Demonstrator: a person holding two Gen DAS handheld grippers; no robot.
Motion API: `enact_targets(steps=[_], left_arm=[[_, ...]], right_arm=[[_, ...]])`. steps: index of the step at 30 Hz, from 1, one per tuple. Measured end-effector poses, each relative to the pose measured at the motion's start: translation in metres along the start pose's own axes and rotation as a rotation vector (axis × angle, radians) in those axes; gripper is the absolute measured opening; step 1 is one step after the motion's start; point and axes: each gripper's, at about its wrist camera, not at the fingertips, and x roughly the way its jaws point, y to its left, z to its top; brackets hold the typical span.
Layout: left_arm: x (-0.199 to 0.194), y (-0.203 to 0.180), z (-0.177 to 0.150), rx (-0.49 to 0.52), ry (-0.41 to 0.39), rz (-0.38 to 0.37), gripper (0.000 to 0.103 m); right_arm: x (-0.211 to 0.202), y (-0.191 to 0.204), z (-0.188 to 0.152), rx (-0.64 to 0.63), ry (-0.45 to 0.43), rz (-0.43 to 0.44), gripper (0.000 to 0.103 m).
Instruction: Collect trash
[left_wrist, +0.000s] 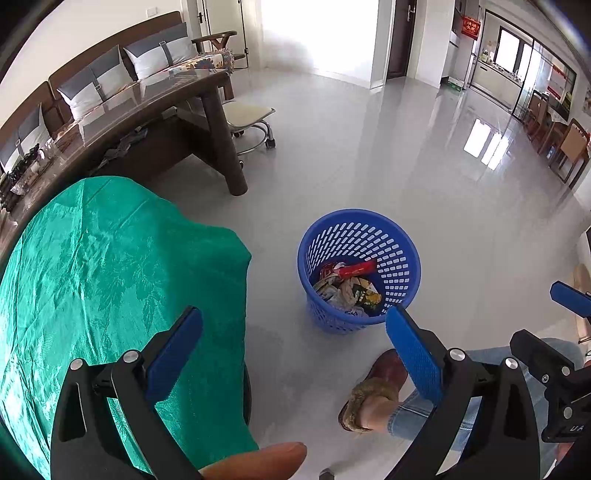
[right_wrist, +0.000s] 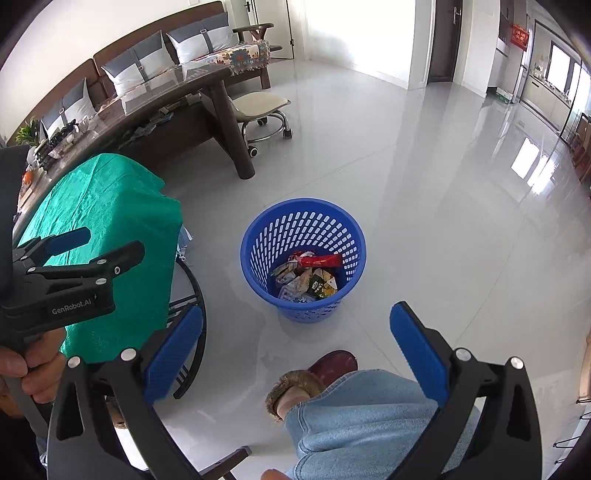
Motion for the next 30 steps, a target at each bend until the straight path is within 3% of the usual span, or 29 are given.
enact_targets(steps=[30], left_arm=[[0.0012,-0.0055,0.0017,0.007,0.003,0.003,0.098]], right_arm=[[0.0023,-0.0020,0.0000,0.008,0.007,0.002,0.098]])
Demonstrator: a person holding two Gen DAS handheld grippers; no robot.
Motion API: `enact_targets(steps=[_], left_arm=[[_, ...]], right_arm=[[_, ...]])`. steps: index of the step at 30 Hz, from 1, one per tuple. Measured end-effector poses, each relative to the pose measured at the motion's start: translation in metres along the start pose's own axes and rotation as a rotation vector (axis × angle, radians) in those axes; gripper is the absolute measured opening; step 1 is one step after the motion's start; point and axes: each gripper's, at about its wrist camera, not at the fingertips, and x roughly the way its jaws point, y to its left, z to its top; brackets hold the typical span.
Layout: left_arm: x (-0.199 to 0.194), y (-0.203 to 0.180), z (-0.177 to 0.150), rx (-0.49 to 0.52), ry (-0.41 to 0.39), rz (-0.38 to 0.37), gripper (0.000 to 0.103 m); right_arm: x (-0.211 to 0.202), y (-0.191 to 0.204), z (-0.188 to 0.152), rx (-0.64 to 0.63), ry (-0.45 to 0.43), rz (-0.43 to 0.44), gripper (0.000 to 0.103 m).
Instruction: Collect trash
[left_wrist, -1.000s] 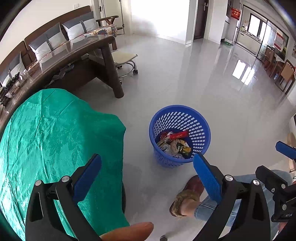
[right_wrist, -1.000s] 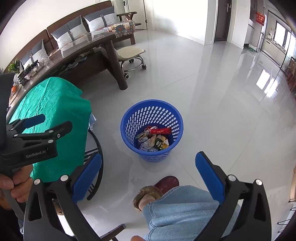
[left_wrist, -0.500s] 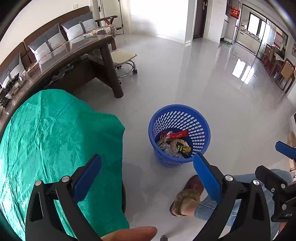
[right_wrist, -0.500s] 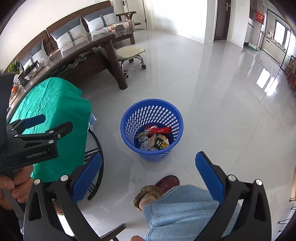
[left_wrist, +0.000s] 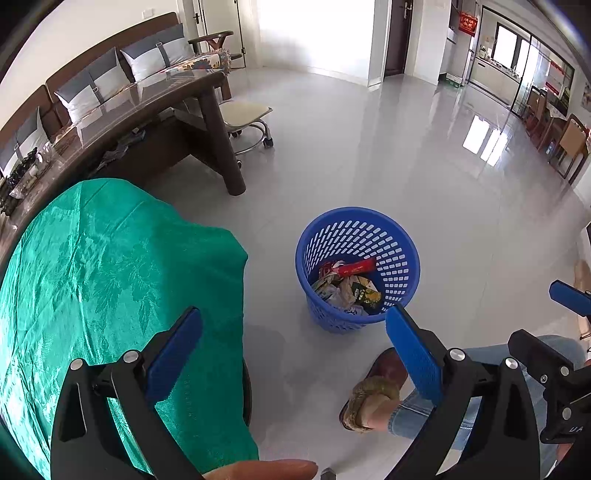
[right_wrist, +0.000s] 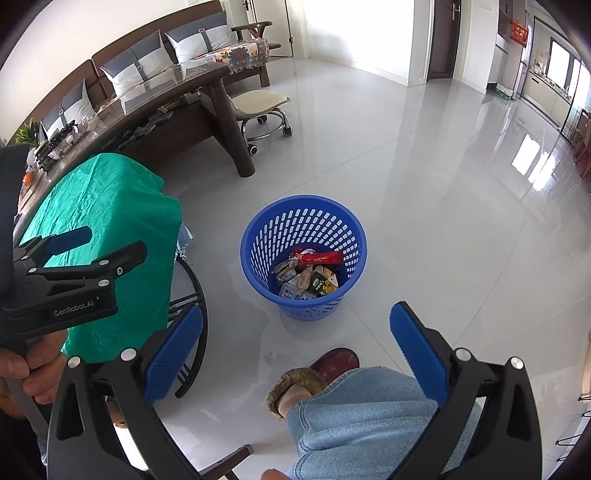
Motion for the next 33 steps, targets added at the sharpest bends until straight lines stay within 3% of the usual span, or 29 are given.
enact_targets(steps=[27,33], left_arm=[[0.006,-0.012,-0.005,0.035,0.002,-0.008,0.097],[0.001,0.004,-0.001,-0.001,0.040,-0.031,0.097]], right_arm=[[0.005,-0.005,-0.009,0.024,0.018,-0.002,0.098],[0.005,-0.004,-0.007,0.027,0.026,-0.020,0.098]])
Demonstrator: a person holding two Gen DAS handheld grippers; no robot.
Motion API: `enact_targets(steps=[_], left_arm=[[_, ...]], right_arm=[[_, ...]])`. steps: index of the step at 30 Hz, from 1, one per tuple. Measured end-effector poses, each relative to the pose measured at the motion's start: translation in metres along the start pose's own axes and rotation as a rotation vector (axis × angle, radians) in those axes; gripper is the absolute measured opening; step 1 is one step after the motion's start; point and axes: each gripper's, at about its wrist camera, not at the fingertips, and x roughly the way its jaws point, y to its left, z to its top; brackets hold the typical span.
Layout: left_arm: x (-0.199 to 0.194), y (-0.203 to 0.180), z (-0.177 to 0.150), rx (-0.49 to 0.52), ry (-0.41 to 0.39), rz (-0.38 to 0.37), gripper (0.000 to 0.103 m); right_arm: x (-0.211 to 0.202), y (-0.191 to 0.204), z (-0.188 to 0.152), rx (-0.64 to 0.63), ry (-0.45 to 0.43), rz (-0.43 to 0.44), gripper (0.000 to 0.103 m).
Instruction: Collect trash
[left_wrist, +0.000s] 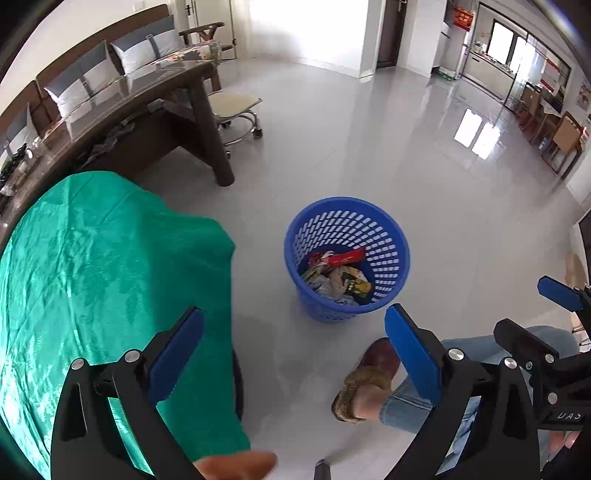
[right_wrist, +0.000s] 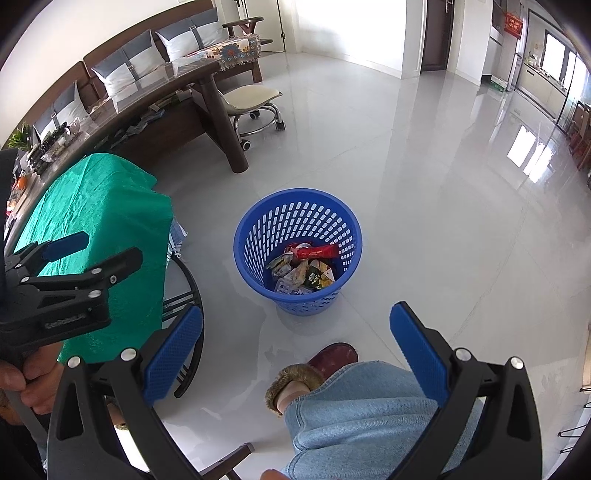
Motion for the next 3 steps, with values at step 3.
enact_targets(steps=[3], left_arm=[[-0.009,0.025,-0.003,-0.054,-0.003,-0.012,0.097]], right_arm=[[0.001,0.010,0.001,-0.014,0.005,-0.002,0.098]])
